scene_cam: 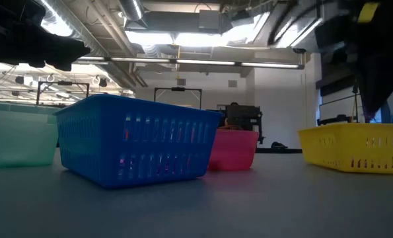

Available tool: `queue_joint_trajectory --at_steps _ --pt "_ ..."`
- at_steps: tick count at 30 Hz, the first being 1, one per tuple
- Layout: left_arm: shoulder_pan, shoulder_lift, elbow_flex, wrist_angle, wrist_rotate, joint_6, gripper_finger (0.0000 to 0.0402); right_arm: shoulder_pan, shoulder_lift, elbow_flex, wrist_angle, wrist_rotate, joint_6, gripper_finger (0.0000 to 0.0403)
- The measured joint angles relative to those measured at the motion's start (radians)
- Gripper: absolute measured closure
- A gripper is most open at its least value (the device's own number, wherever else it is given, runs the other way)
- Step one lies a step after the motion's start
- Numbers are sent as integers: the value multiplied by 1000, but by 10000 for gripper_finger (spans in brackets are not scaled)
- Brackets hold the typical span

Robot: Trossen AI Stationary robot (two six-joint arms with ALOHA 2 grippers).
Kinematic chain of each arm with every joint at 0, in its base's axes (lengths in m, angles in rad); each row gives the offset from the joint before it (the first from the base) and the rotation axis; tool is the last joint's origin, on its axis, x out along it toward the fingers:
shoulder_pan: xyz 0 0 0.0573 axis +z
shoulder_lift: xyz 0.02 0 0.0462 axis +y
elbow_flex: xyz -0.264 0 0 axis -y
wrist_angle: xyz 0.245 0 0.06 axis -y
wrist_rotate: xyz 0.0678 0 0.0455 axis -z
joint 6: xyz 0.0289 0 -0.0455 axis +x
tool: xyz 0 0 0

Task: Sort Halloween decoration
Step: Put the purple spider toy into the yellow bin, then return to Home Position

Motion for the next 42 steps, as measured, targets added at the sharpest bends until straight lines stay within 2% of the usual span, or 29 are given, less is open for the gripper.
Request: queue_joint_trajectory --at_steps 12,21,25,30,33,37,42 --pt "0 0 0 0 -4 1 271 -65 0 -31 6 0 -2 399" --pt "0 0 0 0 -4 1 271 -63 0 -31 12 0 -51 320" --pt "0 0 0 0 -4 1 271 -63 0 -12 30 -1 -54 305" --pt "0 0 0 0 -4 1 271 -63 0 58 32 40 -176 319" --pt "0 0 0 0 -4 1 271 -62 0 105 47 87 -208 346" --pt "0 0 0 0 -4 1 271 -62 0 141 151 127 -248 394" --pt "0 0 0 0 -4 1 271 -65 0 144 333 130 -438 386"
